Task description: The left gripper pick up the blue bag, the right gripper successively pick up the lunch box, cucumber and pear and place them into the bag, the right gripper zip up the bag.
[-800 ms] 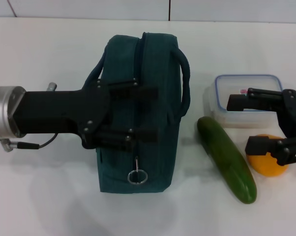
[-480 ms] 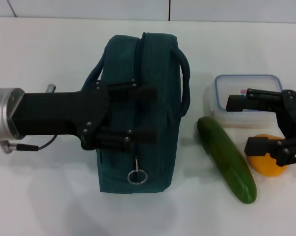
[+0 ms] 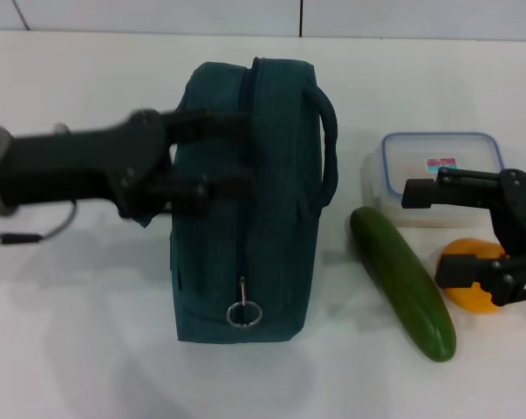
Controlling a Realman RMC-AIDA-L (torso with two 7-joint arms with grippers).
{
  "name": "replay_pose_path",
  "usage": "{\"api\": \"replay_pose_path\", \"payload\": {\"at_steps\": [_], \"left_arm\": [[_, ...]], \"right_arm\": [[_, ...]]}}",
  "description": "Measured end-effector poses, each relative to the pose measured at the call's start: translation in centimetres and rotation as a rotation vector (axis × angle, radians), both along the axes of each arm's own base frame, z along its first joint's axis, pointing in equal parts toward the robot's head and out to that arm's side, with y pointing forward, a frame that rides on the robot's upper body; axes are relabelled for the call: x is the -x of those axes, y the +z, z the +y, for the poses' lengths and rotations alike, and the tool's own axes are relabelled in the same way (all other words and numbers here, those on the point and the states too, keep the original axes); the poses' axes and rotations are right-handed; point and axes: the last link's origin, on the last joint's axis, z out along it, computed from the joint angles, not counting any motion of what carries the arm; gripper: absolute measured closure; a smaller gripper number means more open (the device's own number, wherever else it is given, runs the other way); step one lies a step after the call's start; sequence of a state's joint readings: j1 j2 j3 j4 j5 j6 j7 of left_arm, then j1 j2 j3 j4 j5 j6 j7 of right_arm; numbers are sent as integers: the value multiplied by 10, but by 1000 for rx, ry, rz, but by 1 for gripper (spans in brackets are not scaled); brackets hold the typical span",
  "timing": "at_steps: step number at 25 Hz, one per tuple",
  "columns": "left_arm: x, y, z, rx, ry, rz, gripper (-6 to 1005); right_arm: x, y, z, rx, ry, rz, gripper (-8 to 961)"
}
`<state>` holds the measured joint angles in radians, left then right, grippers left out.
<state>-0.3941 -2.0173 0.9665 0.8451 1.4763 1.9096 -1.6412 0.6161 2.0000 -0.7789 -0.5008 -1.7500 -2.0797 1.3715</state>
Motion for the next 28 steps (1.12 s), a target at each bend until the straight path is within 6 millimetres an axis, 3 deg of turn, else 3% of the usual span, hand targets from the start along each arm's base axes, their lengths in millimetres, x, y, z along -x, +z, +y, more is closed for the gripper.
{"api": "replay_pose_path", "payload": {"at_steps": [4,11,18,28], "left_arm": [[3,26,16,5,184,134,117],[-9,46,41,21,394,321,118],[-13,42,59,88,529,431,118],[-16,32,65,132,595,469,119]], "right_arm": [[-6,-2,-1,-14,-28,-16,114],[-14,-3,-1,-37,-70,-33,119],[-23,-1,-5,-65,-83,-37,124],[-28,0,-7,-95,-88,-37,131]]}}
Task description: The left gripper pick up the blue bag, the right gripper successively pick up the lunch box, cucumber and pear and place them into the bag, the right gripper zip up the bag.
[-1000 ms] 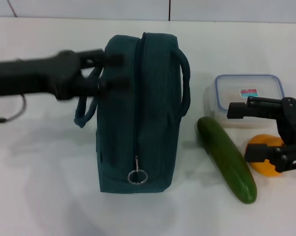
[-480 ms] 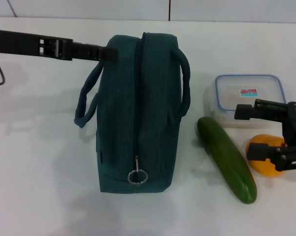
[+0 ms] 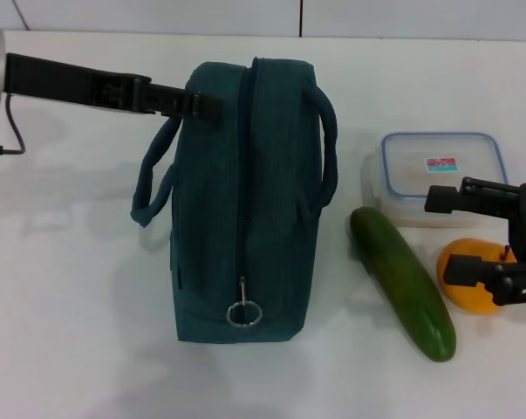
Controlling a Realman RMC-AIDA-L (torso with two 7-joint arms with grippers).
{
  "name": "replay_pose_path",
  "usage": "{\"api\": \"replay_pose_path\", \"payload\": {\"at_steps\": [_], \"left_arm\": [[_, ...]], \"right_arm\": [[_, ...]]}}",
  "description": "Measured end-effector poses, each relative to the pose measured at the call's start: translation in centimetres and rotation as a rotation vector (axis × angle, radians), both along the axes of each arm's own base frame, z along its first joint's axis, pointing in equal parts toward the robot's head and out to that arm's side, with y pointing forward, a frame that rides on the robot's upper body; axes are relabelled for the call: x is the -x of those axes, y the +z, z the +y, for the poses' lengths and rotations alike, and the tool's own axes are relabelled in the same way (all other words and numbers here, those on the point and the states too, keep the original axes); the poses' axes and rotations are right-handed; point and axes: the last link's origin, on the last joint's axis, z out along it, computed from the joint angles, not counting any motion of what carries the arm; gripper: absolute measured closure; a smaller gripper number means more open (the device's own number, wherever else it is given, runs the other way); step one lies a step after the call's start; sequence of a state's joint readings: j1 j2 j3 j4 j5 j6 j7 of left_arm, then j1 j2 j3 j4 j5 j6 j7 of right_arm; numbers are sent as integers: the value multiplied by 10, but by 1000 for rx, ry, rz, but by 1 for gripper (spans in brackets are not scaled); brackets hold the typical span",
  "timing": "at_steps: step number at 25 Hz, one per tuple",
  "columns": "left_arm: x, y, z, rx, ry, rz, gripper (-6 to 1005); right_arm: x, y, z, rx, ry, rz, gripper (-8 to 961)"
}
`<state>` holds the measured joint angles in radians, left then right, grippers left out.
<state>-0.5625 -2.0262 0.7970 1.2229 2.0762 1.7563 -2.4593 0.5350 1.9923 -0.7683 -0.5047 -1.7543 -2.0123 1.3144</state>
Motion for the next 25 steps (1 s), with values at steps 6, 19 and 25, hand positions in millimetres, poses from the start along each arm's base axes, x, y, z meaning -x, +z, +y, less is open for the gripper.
{"api": "replay_pose_path", "payload": {"at_steps": [6,19,25], "left_arm": [[5,-1,3,0,43,42,122],[11,-6,6,34,70,80,535],[12,-7,5,31,79,68,766]], "right_arm": [[0,-2,1,-7,-3,-2,135],[-10,-4,-6,-25,-57,18,145],[-23,-1,-10,-109,-215,147,149]]}}
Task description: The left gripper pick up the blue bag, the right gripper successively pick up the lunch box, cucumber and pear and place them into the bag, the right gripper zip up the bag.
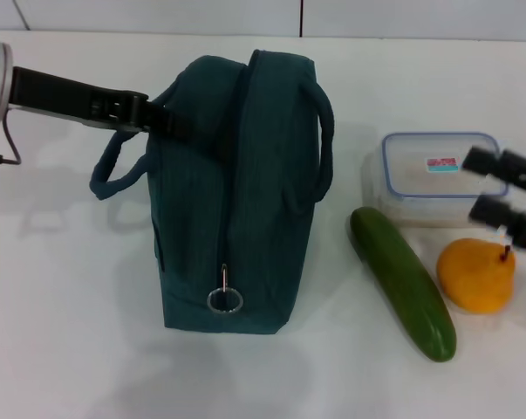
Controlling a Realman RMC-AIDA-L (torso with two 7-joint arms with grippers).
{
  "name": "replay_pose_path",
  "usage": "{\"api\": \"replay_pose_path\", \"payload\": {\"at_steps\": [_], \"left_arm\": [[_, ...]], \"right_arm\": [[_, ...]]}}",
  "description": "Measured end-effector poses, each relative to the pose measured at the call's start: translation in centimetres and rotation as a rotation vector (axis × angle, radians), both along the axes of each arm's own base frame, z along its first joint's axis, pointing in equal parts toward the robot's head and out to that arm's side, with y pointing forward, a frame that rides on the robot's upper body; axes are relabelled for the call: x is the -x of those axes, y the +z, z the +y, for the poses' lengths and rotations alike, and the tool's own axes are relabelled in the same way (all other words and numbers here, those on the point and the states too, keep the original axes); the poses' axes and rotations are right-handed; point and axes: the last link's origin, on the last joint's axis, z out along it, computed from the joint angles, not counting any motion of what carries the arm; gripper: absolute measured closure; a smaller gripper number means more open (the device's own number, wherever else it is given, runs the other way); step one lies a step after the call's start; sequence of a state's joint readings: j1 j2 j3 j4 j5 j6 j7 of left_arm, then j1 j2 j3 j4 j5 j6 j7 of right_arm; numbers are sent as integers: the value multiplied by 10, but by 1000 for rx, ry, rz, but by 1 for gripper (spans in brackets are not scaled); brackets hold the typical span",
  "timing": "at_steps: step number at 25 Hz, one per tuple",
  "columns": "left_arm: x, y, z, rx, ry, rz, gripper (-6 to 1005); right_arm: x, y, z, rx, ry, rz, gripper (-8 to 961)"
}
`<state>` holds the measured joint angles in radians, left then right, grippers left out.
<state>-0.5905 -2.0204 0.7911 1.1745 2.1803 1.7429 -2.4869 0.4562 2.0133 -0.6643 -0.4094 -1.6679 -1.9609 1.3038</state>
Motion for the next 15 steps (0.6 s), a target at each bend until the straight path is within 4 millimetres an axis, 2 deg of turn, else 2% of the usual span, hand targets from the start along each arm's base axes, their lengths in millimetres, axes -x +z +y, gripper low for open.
{"api": "replay_pose_path", "payload": {"at_steps": [5,9,15], "left_arm": [[3,-5,-3,12,15,-18,943],[2,-8,-5,15,3,-67,943],[1,-9,-7,0,-19,-105,943]], "right_arm": [[-20,3,-1,-108,-211,127,152],[-39,2,-2,-180,-398,226,155],[-77,-3,-2,-276,-776,406,159]]}}
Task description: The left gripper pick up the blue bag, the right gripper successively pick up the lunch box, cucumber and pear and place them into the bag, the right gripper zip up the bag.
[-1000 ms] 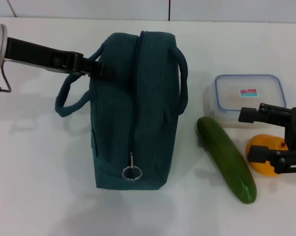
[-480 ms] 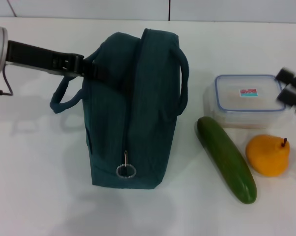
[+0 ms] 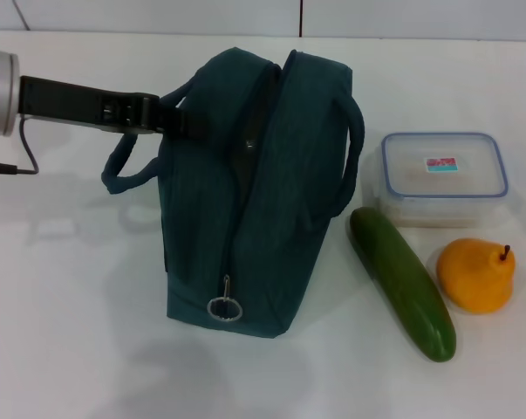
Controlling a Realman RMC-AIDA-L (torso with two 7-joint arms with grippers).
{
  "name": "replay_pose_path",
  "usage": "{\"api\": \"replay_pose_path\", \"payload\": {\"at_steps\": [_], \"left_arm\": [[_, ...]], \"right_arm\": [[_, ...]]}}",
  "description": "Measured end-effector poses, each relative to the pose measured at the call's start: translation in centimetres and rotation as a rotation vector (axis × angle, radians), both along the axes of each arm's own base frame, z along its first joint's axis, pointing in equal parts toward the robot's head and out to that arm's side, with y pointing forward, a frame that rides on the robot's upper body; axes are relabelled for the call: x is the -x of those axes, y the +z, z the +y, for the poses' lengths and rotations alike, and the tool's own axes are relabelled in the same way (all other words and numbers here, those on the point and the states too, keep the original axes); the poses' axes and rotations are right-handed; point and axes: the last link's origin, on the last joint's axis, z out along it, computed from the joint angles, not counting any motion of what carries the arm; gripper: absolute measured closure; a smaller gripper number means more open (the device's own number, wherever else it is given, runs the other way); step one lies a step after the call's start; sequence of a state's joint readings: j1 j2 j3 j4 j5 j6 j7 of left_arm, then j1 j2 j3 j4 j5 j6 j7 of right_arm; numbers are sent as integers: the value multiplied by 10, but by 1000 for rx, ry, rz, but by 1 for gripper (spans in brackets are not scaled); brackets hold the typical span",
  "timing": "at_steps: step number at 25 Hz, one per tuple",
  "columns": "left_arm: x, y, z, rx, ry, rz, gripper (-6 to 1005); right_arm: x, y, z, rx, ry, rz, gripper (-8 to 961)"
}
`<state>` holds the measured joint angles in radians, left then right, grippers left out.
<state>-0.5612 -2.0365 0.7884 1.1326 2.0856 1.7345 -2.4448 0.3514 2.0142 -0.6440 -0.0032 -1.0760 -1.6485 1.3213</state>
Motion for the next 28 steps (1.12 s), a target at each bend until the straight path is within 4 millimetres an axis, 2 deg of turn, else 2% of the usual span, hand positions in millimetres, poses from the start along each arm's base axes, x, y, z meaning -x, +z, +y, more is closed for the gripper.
{"api": "replay_pose_path", "payload": {"at_steps": [4,6,10,21,28], "left_arm": [[-1,-2,-1,0,-12,-4,943],[-2,-3,-1,-1,-15,-8,943],[-3,-4,-1,-7,-35,-12,943],[-3,-7,-1,-7,-65,-11,943],[-3,-8,-1,-8,-68,-10,943]], "right_arm": [[-11,-7,1,47,-97,64,162],[-21,-17,5,129,-204,143,164],[-27,-26,13,207,-281,200,167],[-9,-52,35,360,-289,190,174],[-2,-55,42,376,-266,178,179]]}}
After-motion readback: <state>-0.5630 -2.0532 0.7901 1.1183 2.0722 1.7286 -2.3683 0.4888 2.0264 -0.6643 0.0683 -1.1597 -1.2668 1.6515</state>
